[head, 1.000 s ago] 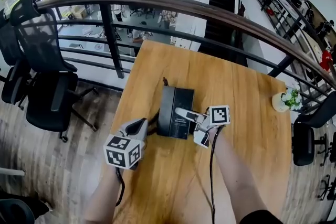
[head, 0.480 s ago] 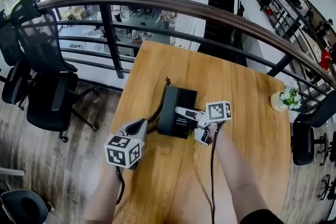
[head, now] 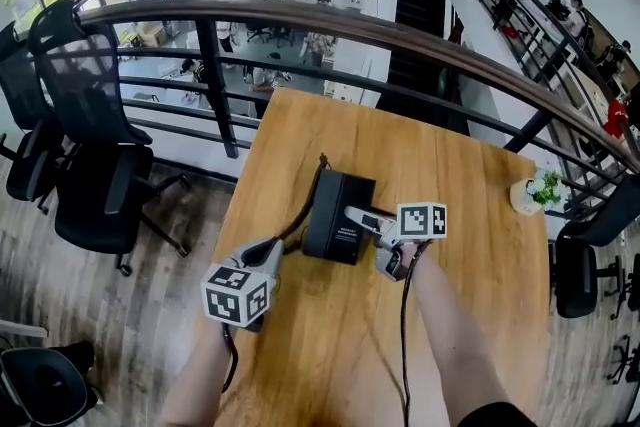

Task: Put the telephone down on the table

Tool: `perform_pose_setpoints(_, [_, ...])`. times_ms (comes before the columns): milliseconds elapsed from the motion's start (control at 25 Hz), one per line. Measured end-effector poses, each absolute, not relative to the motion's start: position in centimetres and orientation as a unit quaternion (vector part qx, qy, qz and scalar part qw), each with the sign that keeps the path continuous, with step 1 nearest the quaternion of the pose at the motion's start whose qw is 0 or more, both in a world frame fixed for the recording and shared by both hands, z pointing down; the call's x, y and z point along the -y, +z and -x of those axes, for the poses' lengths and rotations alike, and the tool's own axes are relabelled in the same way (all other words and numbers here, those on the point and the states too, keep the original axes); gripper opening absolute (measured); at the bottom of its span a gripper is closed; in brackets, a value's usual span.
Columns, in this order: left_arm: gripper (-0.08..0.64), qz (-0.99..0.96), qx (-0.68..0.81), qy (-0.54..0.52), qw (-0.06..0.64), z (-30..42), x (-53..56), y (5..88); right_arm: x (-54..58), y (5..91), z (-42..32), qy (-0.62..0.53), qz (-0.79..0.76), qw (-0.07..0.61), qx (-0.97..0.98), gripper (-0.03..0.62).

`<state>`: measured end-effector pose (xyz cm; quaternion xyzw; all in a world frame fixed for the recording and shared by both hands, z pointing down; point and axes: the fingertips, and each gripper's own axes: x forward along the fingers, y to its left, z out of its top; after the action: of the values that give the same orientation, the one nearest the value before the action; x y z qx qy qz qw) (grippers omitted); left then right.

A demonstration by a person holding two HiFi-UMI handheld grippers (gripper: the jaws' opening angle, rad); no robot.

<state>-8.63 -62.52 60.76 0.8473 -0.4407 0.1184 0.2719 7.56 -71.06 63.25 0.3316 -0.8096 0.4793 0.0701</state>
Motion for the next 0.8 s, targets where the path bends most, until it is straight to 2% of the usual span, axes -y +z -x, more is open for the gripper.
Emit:
perform_pose_setpoints(320, [0.002, -0.845, 0.445, 0.100, 0.278, 10.0, 57.6, 58.7, 66.3, 59.9, -9.7, 0.399, -0.389, 0.088, 0.826, 0.266])
perform_pose_setpoints(480, [0.002, -0.846, 0.447, 0.093, 0.276, 10.4, 54.0, 57.4, 62.7, 57.1, -8.8, 0.359, -0.396, 0.083, 0.841, 0.192])
perform_pose_setpoints(800, [0.003, -0.858, 0.437, 0.090, 0.254, 10.3, 46.2, 54.1, 53.0, 52.0, -6.4, 0.296, -0.385, 0.078, 0.871, 0.177])
